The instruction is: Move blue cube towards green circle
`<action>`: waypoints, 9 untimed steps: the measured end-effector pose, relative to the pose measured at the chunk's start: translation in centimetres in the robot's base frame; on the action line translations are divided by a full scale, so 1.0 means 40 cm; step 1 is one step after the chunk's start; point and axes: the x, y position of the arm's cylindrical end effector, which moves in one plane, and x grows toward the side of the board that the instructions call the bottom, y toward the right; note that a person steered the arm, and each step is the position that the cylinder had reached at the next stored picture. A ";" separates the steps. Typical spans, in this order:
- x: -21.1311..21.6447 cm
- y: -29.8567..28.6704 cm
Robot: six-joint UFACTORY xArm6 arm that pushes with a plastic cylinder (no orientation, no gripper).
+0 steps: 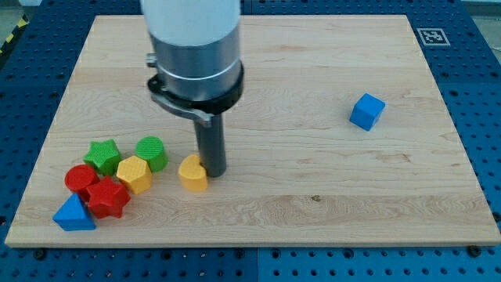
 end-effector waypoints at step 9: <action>-0.216 0.679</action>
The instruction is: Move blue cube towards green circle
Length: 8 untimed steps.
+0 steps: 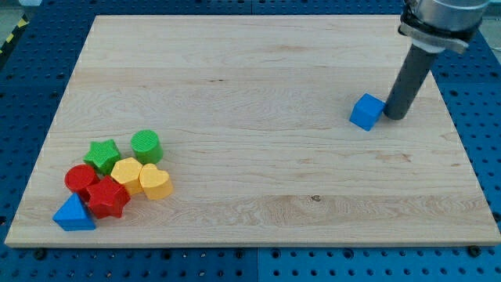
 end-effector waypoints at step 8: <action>0.007 -0.359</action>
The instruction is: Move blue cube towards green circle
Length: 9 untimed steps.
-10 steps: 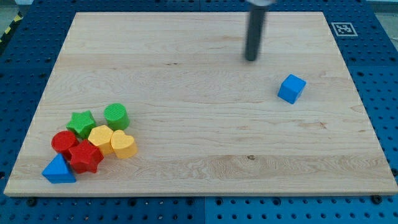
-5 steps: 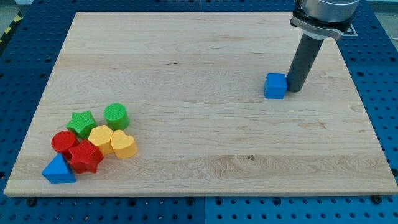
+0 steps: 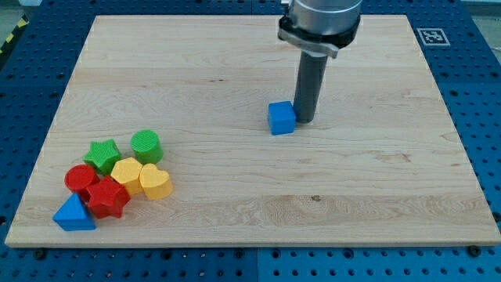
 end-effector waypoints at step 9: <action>0.089 -0.442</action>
